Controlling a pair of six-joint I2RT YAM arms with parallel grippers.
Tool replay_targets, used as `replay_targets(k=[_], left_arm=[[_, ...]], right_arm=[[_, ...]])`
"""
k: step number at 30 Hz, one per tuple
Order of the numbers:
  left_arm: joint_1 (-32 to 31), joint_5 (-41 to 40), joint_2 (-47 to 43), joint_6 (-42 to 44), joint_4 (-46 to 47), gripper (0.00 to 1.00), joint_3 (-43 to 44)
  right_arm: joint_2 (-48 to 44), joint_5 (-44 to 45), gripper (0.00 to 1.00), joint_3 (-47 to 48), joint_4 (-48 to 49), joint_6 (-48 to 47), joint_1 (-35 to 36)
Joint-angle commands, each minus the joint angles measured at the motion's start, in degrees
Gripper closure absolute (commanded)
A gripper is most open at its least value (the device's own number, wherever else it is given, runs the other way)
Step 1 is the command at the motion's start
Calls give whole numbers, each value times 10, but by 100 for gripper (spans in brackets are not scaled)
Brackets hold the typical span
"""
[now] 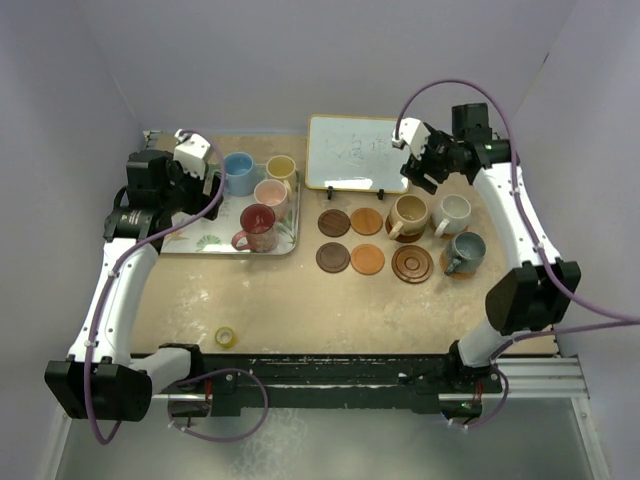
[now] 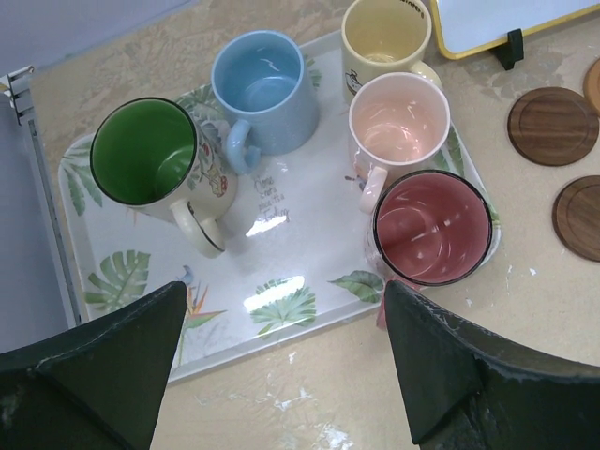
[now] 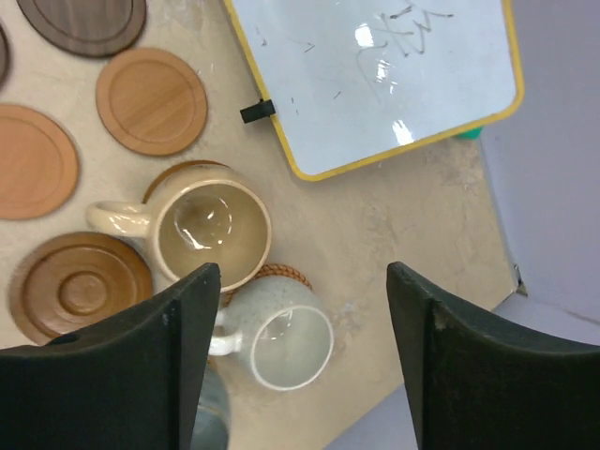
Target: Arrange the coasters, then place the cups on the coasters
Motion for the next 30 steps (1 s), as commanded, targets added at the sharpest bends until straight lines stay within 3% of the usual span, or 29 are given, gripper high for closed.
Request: replay_targets(k=[1, 4, 5, 13, 18, 23, 30], left_arm=[[3, -10, -3, 12, 52, 17, -5], [3, -13, -3, 15, 67, 17, -13], [3, -14, -3, 15, 74, 17, -18], [3, -30, 20, 14, 108, 17, -31], [3, -2, 48, 9, 130, 17, -19], [3, 30, 87, -4, 143, 17, 7], [2, 44, 134, -6, 160, 17, 42]], right_arm=[[-70, 17, 22, -30, 23, 144, 2], [-113, 43, 2, -59, 29, 206, 2], [-127, 54, 0, -69, 31, 236, 2], [-229, 82, 0, -167, 47, 365, 2], [-264, 48, 0, -231, 65, 408, 2], [-273, 3, 0, -252, 48, 400, 2], [-291, 58, 0, -284, 58, 378, 2]])
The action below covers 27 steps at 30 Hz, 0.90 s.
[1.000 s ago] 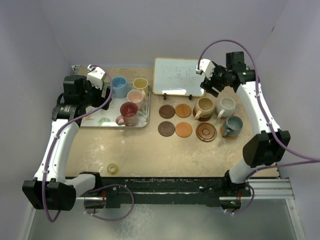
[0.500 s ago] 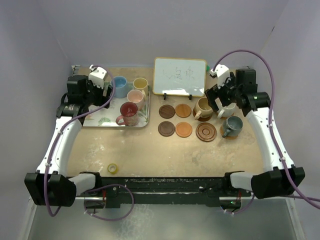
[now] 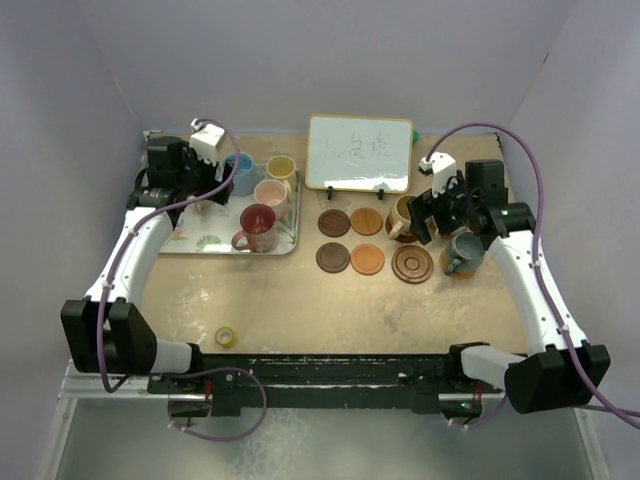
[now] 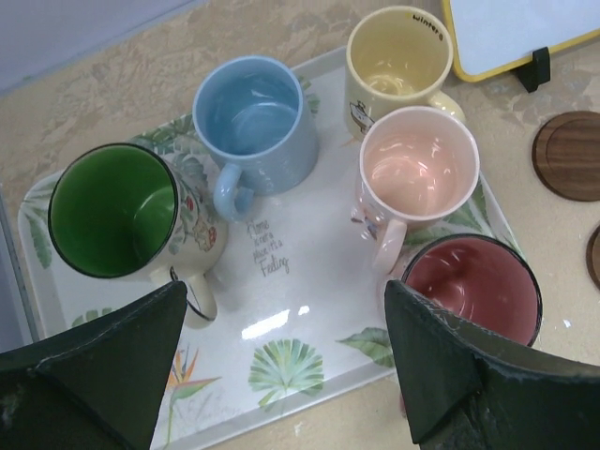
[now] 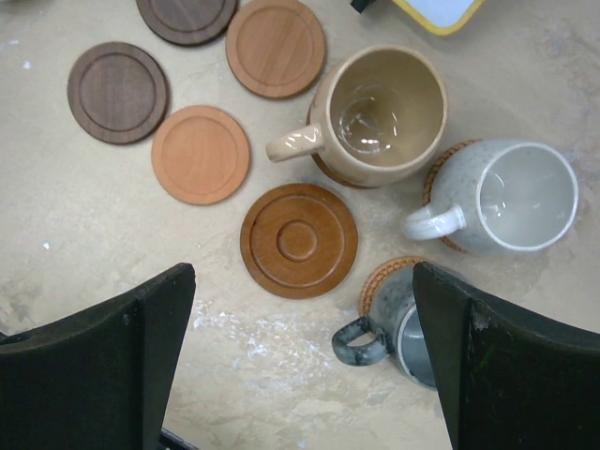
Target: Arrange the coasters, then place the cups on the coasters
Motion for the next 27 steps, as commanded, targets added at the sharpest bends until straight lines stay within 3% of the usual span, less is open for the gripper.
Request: replay_targets(k=[1, 8, 14, 27], left_arm=[[3, 28, 17, -8, 46, 17, 48], [-1, 48, 53, -29, 54, 17, 66], [-26, 9, 77, -35, 58, 17, 81], [-28, 1, 169, 16, 11, 18, 178]], right_arm=[[-29, 22, 0, -19, 27, -12, 2], [-59, -5, 0, -30, 37, -24, 2], [-75, -16, 0, -35, 44, -22, 1], [-76, -28, 0, -37, 39, -26, 0]])
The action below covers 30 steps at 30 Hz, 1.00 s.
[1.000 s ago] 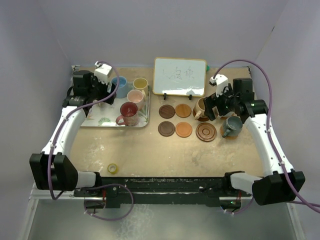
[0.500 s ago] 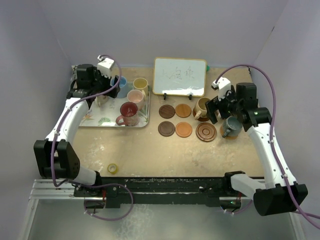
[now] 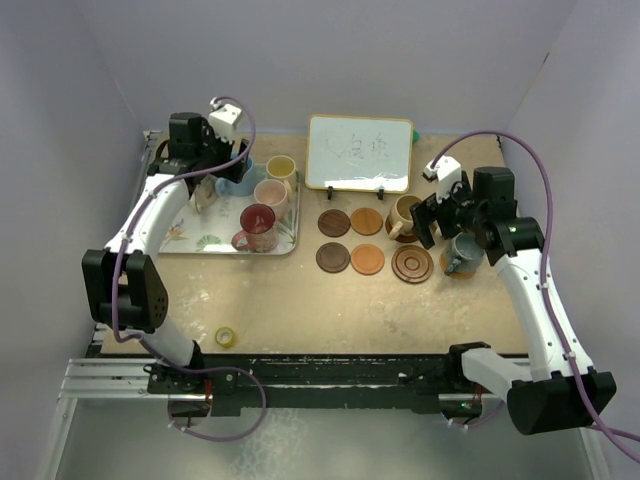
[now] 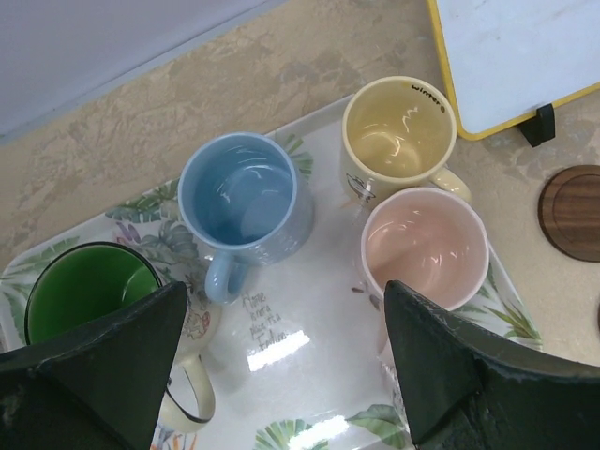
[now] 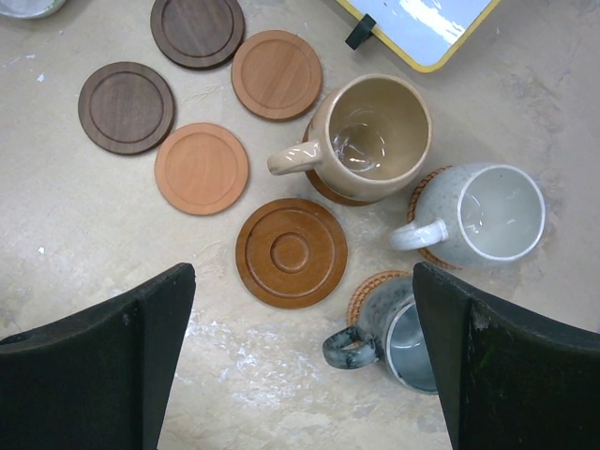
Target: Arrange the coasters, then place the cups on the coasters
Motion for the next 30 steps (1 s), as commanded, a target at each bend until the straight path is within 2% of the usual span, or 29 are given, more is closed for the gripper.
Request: replay_targets(k=[1, 7, 14, 19, 30], left_arm=[[1, 7, 18, 22, -6, 18, 46], [-11, 22, 55, -18, -11, 25, 84], [-65, -54, 86, -10, -31, 32, 85], [-87, -66, 114, 12, -44, 37, 86], [-90, -58, 196, 79, -74, 35, 140]], right_arm=[[-7, -23, 0, 2, 11, -6, 1], [-5, -26, 0, 2, 9, -9, 1], [-5, -25, 0, 1, 9, -11, 1], [-4, -34, 0, 2, 6, -12, 1], [-2, -50, 0, 1, 2, -14, 1]])
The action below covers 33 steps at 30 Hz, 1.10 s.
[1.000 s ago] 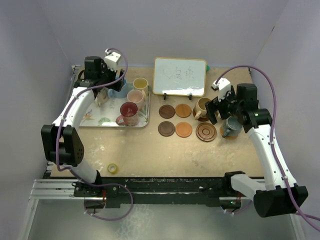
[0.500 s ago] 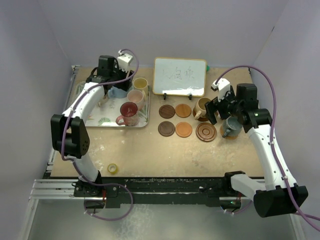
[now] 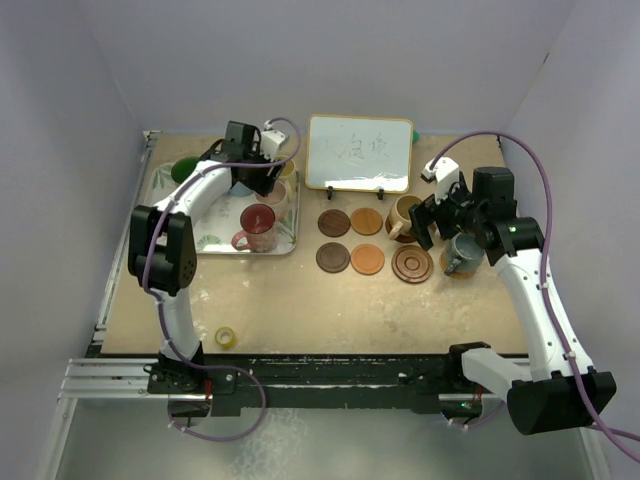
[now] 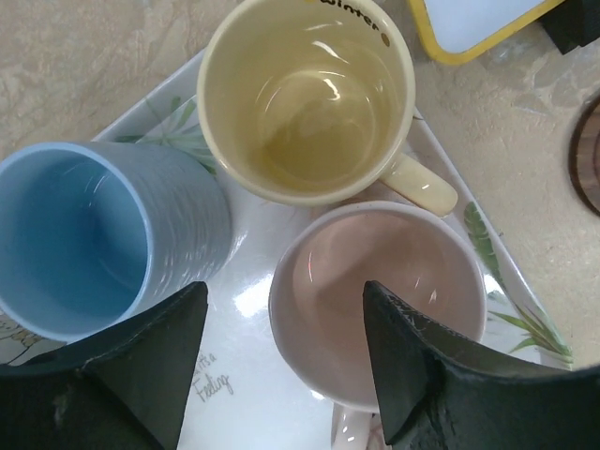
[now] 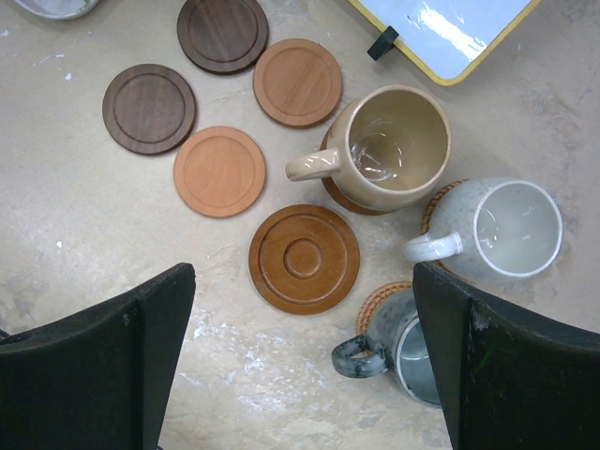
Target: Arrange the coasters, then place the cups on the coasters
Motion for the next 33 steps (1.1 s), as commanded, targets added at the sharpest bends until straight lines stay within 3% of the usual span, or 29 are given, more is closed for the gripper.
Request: replay_targets(k=[1, 18, 33], left_arm=[[1, 8, 11, 35, -4, 35, 43], [1, 49, 83, 66, -49, 54, 105], [2, 55, 86, 87, -62, 85, 98]], right_arm=[[-1, -21, 0, 0, 2, -7, 1], [7, -24, 0, 0, -3, -13, 1], [8, -25, 0, 1, -6, -17, 1]])
